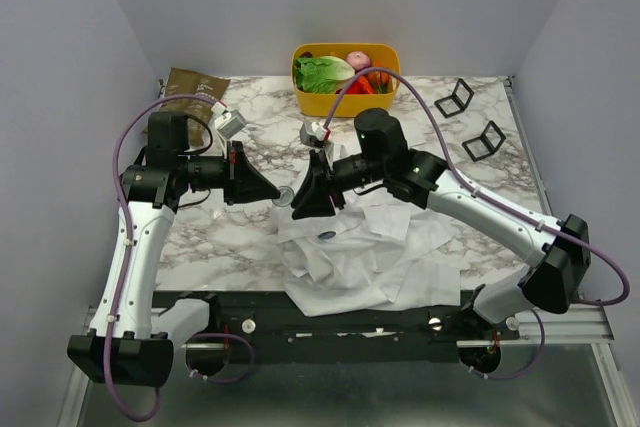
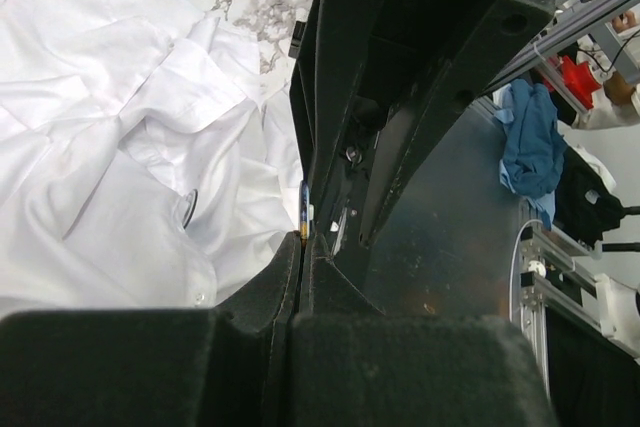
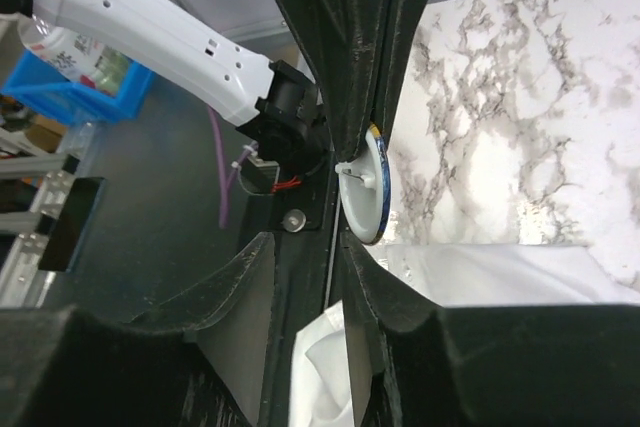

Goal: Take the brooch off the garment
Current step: Place the brooch in the brooch box.

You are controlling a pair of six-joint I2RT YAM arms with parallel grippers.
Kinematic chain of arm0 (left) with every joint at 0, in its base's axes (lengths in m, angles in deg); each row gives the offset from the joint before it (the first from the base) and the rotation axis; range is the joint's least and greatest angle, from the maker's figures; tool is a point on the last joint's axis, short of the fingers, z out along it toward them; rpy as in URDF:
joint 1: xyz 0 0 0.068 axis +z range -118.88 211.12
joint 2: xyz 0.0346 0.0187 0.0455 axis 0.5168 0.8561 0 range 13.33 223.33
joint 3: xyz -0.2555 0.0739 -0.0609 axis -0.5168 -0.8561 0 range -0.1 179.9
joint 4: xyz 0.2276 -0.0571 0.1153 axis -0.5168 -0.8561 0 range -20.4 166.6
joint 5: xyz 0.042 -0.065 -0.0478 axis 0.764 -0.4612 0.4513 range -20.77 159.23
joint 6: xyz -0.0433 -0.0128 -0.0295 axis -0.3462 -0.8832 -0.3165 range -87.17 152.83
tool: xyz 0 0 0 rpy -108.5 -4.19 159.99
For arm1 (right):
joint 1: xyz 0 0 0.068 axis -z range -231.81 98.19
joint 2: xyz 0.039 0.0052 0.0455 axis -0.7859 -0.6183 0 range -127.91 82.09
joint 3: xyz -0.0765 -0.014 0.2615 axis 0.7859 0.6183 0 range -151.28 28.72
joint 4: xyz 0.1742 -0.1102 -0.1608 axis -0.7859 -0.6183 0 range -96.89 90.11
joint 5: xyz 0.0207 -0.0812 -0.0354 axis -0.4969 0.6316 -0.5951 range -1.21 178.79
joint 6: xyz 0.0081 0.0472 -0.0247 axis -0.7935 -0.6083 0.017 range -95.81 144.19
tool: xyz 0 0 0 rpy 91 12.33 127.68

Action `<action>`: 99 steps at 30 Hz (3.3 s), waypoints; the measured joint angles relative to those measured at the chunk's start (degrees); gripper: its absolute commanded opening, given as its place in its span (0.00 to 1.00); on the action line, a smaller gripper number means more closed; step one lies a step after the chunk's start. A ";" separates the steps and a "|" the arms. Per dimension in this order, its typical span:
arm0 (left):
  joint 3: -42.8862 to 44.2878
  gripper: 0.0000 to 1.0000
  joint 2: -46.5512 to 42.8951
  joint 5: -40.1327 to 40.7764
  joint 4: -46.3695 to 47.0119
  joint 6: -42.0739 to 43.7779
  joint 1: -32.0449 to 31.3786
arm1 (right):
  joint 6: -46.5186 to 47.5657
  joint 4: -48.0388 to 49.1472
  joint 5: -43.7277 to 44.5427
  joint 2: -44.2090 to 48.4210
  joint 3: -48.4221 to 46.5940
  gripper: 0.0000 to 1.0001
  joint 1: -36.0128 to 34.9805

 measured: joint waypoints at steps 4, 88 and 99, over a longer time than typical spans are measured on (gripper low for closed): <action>0.00 0.00 0.00 -0.02 0.02 0.00 0.09 | -3.21 0.37 -1.07 -1.62 -0.66 0.34 0.59; 7.08 0.99 2.54 22.29 -1.01 -2.67 2.34 | 33.81 -5.38 40.37 26.62 19.43 0.01 15.56; 11.15 0.99 7.21 33.73 -7.89 2.67 2.05 | 42.75 -2.25 61.40 27.87 39.67 0.01 34.21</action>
